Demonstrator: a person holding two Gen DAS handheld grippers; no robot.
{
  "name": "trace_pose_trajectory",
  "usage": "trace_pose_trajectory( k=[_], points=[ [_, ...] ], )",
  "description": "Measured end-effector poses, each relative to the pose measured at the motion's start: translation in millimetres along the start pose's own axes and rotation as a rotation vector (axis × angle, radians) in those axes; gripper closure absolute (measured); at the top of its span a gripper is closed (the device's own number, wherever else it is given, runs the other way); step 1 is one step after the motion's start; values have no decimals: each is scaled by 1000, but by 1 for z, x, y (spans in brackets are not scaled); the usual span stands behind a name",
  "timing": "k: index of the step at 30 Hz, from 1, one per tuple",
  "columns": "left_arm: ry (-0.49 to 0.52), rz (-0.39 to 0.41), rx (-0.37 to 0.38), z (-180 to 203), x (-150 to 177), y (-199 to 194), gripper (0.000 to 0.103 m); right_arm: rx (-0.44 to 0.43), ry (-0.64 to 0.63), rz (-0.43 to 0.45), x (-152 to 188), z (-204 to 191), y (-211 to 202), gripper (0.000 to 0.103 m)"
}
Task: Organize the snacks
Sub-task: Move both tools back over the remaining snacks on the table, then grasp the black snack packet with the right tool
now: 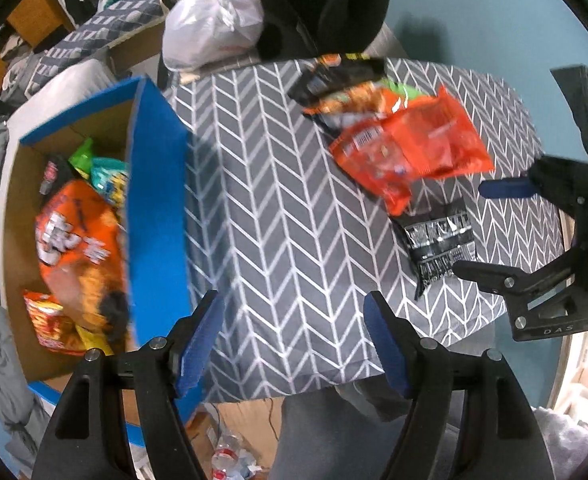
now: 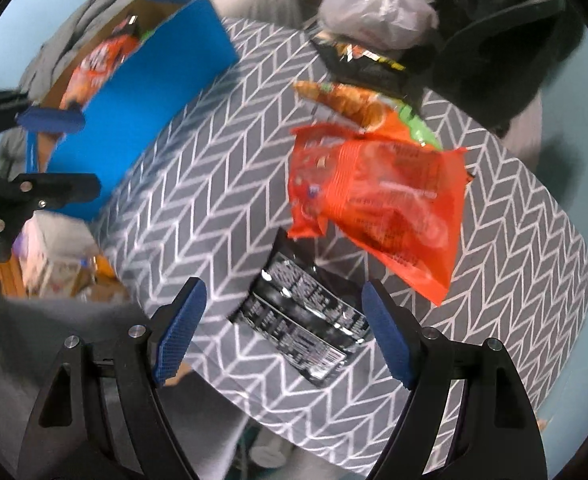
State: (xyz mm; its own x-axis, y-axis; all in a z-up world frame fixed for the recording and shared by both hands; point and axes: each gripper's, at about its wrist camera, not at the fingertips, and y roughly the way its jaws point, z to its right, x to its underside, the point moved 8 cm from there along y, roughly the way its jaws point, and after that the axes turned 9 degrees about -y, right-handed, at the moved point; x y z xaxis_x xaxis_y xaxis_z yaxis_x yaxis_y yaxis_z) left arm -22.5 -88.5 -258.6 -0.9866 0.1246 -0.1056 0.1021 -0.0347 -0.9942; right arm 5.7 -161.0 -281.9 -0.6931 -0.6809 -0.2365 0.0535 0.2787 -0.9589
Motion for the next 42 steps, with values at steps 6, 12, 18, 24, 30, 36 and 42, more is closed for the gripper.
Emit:
trace_pose_trajectory(
  k=[6,12,18,24,30,36,42],
  points=[
    [-93,-53,-6,7,18,29,30,-6,-200,-81,11,-6,21,22],
    [-169,-75,-21,6,36,48,30,-20,-375,-170,21,-11,51,22],
    [-223,-90,-19,0,47,58,30,-12,-506,-215,32,-14,73,22],
    [-194,-95,-29,0,48,66,30,43,-544,-228,33,-19,88,22],
    [-142,-87,-36,9,33,65,30,77,-490,-213,41,-30,97,27],
    [-50,-58,-35,25,6,62,30,41,-265,-158,63,-27,88,31],
    [82,-2,-21,58,-30,53,27,10,62,-84,86,-10,77,31]
  ],
)
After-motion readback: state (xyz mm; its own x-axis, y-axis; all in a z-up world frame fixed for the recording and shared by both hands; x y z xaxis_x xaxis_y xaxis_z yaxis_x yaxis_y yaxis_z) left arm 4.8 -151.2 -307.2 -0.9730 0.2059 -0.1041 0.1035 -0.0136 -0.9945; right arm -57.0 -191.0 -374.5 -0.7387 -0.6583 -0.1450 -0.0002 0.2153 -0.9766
